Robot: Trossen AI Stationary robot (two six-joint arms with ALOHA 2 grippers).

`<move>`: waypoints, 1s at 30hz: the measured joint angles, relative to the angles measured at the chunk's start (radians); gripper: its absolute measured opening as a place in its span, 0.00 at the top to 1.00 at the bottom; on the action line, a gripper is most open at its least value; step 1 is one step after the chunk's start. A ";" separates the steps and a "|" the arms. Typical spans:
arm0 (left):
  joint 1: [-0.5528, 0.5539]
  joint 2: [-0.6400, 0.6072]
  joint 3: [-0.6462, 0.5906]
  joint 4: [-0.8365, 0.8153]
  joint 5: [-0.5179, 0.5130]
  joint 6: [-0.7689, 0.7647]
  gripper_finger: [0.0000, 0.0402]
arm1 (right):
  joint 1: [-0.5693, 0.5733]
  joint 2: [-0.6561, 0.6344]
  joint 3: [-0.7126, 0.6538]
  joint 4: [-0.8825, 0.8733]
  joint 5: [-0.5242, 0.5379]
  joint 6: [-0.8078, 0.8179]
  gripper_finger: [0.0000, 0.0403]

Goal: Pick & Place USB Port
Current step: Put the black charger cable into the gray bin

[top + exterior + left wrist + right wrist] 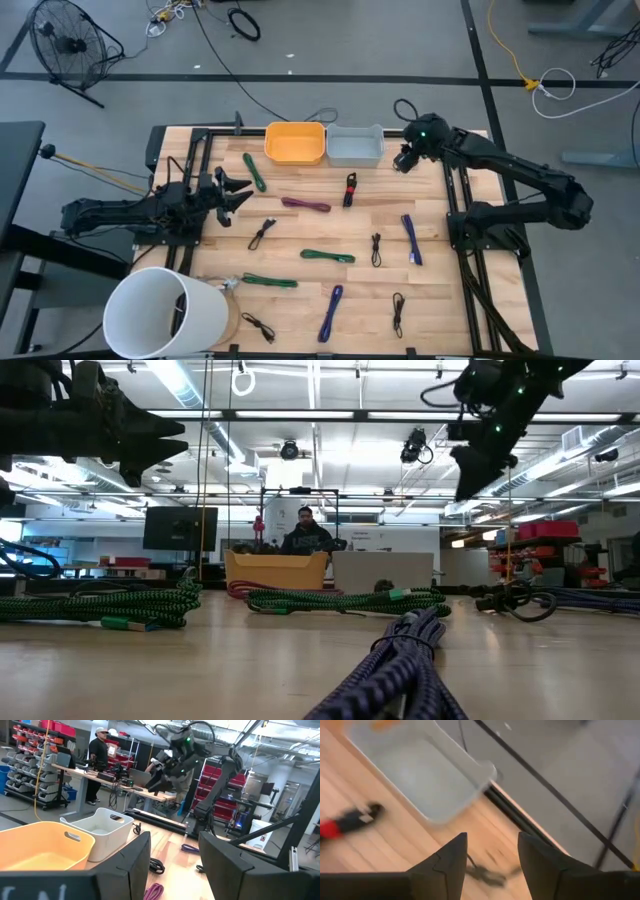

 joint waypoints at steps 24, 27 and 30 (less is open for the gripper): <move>0.000 0.000 0.000 -0.003 0.012 -0.006 0.57 | -0.058 0.351 0.000 -0.089 0.026 -0.197 0.44; 0.000 0.000 0.000 -0.004 0.036 -0.007 0.57 | -0.061 0.357 -0.005 -0.068 0.047 -0.205 0.40; 0.000 0.000 0.000 -0.004 0.039 -0.007 0.57 | -0.061 0.357 -0.033 -0.027 0.039 -0.220 0.37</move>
